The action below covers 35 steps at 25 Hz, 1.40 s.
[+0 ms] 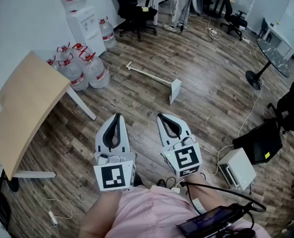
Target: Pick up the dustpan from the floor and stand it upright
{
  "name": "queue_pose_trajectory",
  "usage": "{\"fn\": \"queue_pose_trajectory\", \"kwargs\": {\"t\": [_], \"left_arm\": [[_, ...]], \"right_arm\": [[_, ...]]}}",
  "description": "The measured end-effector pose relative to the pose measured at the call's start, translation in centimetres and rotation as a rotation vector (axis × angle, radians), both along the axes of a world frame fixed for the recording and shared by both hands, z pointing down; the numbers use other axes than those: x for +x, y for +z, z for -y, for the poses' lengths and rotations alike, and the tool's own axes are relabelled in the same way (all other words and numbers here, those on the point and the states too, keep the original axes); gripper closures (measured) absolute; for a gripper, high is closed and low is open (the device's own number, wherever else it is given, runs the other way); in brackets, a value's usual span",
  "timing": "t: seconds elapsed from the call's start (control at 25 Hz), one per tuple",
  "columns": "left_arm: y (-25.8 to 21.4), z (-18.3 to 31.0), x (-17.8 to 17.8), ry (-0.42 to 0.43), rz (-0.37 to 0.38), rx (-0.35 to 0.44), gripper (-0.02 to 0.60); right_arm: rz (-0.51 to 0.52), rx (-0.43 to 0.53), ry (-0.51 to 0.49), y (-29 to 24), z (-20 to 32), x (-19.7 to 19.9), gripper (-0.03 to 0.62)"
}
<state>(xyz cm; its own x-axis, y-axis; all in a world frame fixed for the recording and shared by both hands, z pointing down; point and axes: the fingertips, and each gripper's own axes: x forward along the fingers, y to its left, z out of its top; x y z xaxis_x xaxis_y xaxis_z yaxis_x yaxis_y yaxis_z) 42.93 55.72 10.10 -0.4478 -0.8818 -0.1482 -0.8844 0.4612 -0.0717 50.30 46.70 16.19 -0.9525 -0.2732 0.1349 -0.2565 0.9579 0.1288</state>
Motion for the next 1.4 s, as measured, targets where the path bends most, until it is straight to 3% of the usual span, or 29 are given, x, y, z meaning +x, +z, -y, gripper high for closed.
{"fn": "queue_pose_trajectory", "kwargs": {"t": [0.48, 0.52, 0.64, 0.8, 1.08, 1.4], "left_arm": [[0.7, -1.5, -5.7, 0.002, 0.004, 0.004, 0.572], [0.8, -1.7, -6.2, 0.001, 0.003, 0.004, 0.572], [1.2, -1.9, -7.8, -0.007, -0.013, -0.002, 0.572], [2.1, -1.0, -8.7, -0.001, -0.021, -0.011, 0.572], [4.6, 3.0, -11.8, 0.009, -0.050, -0.054, 0.572], [6.4, 12.6, -18.1, -0.014, -0.045, -0.103, 0.572]], "right_arm": [[0.043, 0.005, 0.031, 0.1, -0.4, -5.0, 0.586], [0.044, -0.001, 0.031, 0.2, -0.4, -5.4, 0.570], [0.027, -0.011, 0.020, 0.6, -0.5, -6.6, 0.445], [0.015, -0.017, 0.027, 1.6, 0.3, -7.2, 0.427], [-0.009, -0.049, 0.042, 3.8, 4.5, -10.2, 0.422], [-0.017, -0.059, 0.023, 6.0, 14.0, -16.5, 0.438]]}}
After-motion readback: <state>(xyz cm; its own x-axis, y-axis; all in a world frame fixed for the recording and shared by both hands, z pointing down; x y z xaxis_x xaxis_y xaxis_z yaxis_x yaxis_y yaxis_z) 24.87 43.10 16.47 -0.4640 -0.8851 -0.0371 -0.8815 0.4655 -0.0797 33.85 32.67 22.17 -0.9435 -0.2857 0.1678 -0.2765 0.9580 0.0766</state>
